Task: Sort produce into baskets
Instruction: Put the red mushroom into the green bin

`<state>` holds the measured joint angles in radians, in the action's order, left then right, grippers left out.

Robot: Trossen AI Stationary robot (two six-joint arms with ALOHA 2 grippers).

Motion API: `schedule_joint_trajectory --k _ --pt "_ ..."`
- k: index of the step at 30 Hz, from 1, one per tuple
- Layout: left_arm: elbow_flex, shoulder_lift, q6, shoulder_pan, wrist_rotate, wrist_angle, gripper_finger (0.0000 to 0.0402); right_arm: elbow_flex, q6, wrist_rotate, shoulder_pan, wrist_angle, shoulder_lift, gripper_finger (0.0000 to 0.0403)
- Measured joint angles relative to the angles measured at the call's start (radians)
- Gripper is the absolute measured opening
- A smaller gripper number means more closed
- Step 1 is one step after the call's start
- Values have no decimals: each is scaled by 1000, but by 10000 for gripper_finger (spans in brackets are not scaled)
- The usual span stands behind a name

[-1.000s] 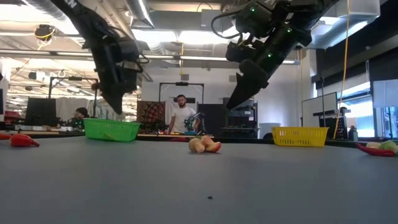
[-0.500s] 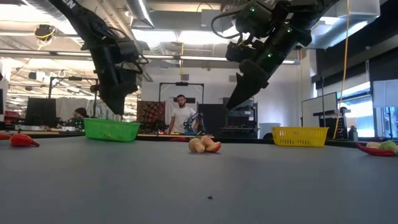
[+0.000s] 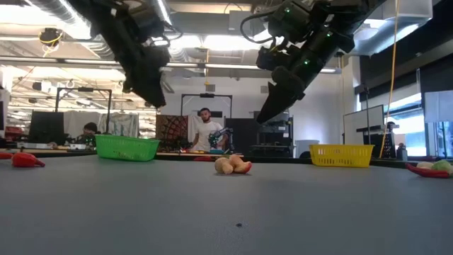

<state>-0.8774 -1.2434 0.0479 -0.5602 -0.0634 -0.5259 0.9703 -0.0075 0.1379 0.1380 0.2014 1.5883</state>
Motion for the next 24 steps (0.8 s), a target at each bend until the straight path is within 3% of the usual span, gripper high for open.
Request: schedule_joint_trajectory --k 7,18,24 --pt "13 0 41 175 2 64 168 0 -27 -4 0 -34 0 156" --pt "161 -1 137 393 2 421 168 0 -27 -53 0 -75 0 156" --pt "184 -65 161 466 1 543 168 0 26 -86 0 -78 0 156"
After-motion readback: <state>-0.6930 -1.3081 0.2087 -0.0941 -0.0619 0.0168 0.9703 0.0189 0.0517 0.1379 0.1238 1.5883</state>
